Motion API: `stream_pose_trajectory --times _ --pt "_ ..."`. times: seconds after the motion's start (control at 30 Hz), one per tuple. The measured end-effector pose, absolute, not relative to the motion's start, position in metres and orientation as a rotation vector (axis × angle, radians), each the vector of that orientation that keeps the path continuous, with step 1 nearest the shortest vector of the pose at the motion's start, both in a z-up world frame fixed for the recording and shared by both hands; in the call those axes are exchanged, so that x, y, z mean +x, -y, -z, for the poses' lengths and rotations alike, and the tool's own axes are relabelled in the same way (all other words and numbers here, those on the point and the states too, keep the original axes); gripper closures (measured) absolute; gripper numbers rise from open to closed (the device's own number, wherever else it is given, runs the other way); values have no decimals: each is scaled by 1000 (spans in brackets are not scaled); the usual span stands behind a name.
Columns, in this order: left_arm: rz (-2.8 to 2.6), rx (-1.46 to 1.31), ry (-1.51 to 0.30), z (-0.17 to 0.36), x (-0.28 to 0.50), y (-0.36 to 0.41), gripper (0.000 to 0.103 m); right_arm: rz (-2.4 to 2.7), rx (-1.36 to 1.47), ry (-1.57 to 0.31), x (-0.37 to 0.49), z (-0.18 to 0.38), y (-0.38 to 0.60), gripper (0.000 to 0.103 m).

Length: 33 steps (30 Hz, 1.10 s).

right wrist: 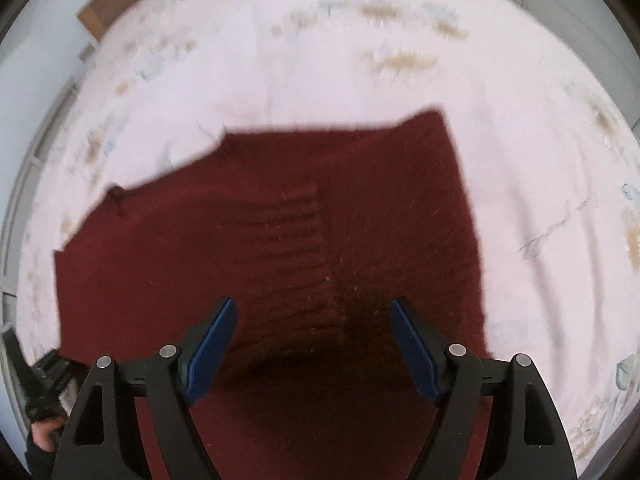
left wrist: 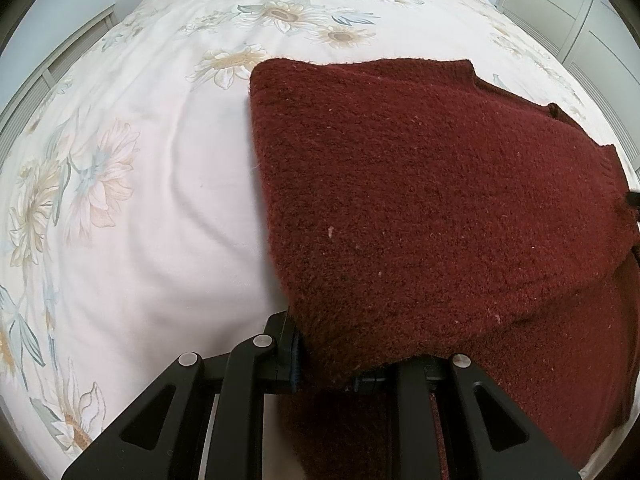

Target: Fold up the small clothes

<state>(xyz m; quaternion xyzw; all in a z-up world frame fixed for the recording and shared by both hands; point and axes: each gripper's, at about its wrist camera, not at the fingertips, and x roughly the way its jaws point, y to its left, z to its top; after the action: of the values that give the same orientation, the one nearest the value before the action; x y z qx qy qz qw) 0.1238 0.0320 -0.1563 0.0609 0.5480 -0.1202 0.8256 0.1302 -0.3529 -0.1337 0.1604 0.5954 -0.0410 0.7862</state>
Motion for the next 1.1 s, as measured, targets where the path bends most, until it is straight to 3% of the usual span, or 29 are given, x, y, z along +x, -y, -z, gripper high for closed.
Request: stream_pose_trajectory --times 0.1,0.17,0.2,0.23,0.47,0.87,1.03,1.07,1.1 --pt "257 136 -1162 158 123 -32 86 89 307 -1297 129 145 341 23" --pt "258 143 -1161 158 122 -33 86 46 291 -1265 124 141 332 36" --pt "258 148 -1159 158 122 -33 86 12 286 -1256 121 138 328 70" --pt "257 153 -1157 158 122 -32 86 -17 300 -1249 119 136 326 91" --pt "257 162 -1152 158 120 -31 87 27 196 -1169 97 111 328 92" --pt "235 218 -1115 160 113 -17 85 87 97 -1189 103 139 316 87" --pt "211 234 -1117 149 109 -15 82 119 103 -1160 93 126 327 51" --pt "202 230 -1124 147 107 -16 75 119 108 -1156 89 124 331 48" --pt "188 227 -1131 145 105 -19 60 121 112 -1151 86 121 335 40"
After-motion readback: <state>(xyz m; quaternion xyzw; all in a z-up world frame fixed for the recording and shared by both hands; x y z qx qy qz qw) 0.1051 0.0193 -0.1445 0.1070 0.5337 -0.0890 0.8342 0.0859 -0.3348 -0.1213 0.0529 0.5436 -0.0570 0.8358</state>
